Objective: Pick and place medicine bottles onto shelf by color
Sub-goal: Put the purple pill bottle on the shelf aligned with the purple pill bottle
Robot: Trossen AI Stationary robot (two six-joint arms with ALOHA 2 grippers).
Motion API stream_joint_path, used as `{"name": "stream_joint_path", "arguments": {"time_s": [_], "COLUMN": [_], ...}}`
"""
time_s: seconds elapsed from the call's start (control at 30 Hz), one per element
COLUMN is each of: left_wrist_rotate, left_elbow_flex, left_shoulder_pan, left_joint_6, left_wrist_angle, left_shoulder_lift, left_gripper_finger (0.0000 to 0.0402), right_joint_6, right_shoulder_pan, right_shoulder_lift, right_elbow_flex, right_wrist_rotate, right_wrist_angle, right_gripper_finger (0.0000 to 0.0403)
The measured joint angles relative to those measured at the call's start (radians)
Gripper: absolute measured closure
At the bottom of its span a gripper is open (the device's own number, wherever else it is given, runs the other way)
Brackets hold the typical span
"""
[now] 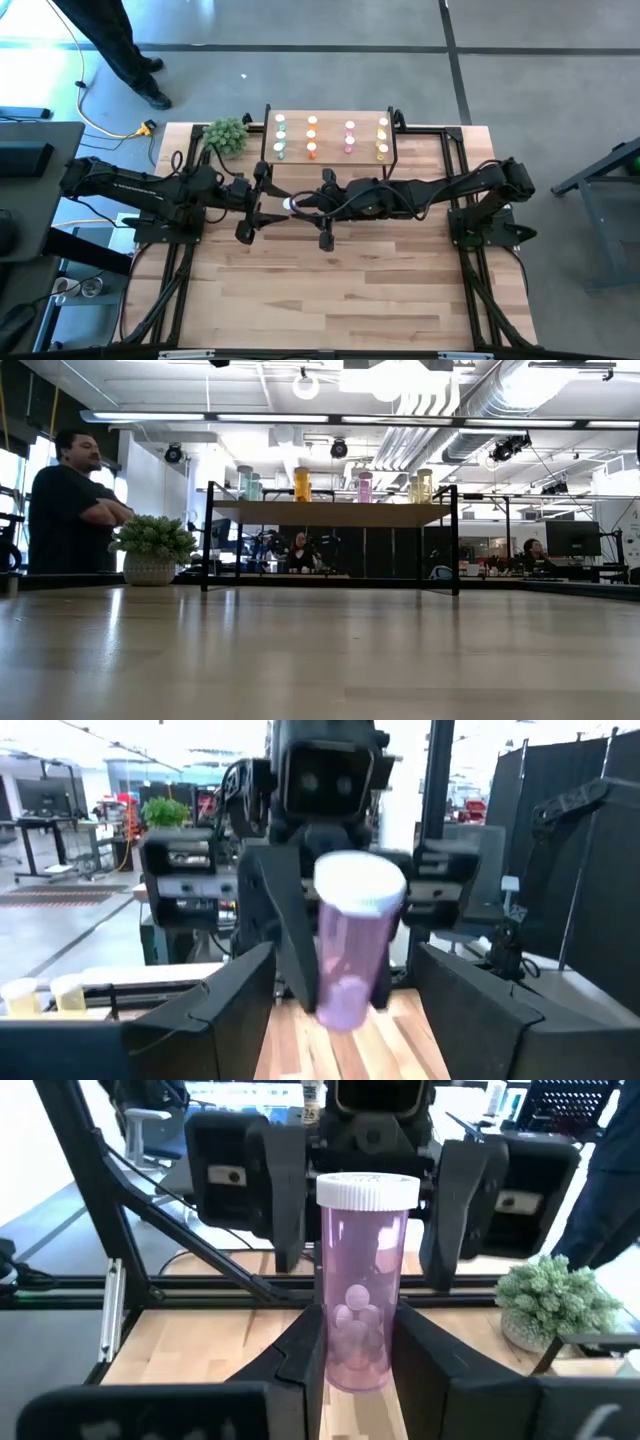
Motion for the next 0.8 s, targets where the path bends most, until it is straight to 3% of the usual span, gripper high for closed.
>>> {"name": "stream_joint_path", "arguments": {"time_s": [0.13,0.8], "left_wrist_rotate": [0.0,-0.009], "left_elbow_flex": [0.0,-0.001], "left_shoulder_pan": [0.0,0.0], "left_joint_6": [0.0,-0.007], "left_wrist_angle": [0.011,0.081], "left_shoulder_lift": [-0.004,0.011], "left_gripper_finger": [0.0172,0.0175], "right_joint_6": [0.014,0.014], "right_shoulder_pan": [0.002,0.002], "right_shoulder_lift": [0.0,0.031], "right_elbow_flex": [0.0,-0.001], "right_wrist_rotate": [0.044,0.026], "right_wrist_angle": [0.004,0.16], "right_gripper_finger": [0.0326,0.0326]}}
